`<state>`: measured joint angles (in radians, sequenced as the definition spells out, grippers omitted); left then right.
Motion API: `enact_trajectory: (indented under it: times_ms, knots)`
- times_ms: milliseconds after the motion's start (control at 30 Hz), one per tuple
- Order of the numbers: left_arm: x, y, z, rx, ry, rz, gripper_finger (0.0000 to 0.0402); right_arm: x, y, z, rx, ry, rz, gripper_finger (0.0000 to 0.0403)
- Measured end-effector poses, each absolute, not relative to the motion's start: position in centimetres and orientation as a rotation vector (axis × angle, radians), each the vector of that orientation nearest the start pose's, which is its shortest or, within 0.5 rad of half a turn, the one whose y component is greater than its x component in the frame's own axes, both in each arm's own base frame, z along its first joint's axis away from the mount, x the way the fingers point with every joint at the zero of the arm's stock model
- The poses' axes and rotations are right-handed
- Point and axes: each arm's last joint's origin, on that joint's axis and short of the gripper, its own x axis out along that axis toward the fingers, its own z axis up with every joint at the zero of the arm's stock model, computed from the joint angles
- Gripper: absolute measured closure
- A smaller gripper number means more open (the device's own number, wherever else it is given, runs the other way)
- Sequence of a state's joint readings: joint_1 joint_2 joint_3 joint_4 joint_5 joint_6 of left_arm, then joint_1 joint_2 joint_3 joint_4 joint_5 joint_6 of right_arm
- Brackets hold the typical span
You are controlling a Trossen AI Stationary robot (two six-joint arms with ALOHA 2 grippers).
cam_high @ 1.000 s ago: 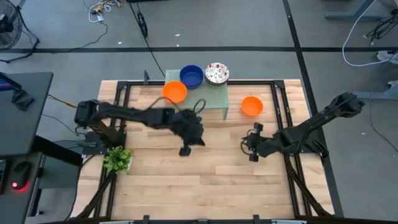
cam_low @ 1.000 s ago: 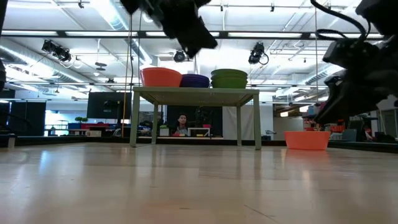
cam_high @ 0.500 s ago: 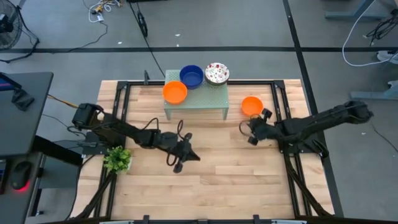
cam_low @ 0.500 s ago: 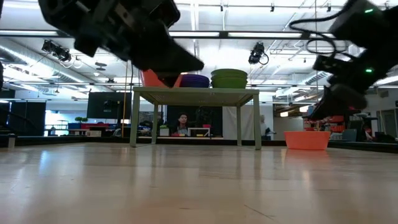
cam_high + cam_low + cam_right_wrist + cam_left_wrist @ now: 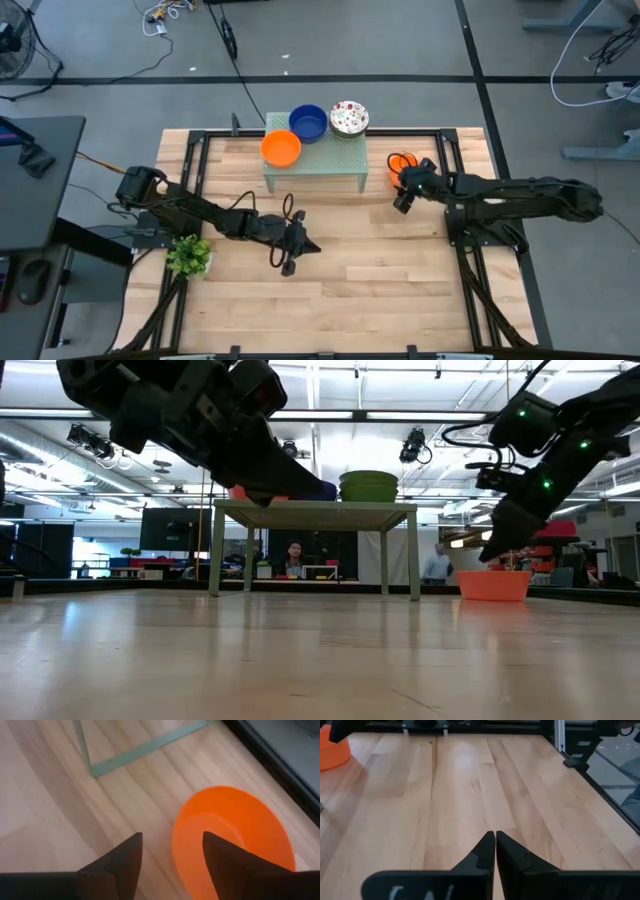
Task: Pick & Place Mini bowls
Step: Stack the orange bowl on the orange bowls on the shelf
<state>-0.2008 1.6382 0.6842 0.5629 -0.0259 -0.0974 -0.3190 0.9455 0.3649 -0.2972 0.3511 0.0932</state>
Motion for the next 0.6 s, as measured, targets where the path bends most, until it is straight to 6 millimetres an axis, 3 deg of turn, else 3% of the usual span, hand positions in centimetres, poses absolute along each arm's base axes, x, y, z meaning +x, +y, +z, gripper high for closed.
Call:
enact_trajectory:
  times_ms: [233,600]
  knots:
    - [31.1,-6.3,16.4,-0.054,0.412,-0.152,0.0381,16.0,-7.0,15.1,0.046,0.900,-0.650,0.0186]
    - [31.1,-6.3,16.3,-0.068,0.416,-0.149,0.0381,16.3,-7.6,14.1,0.018,0.964,-0.644,0.0240]
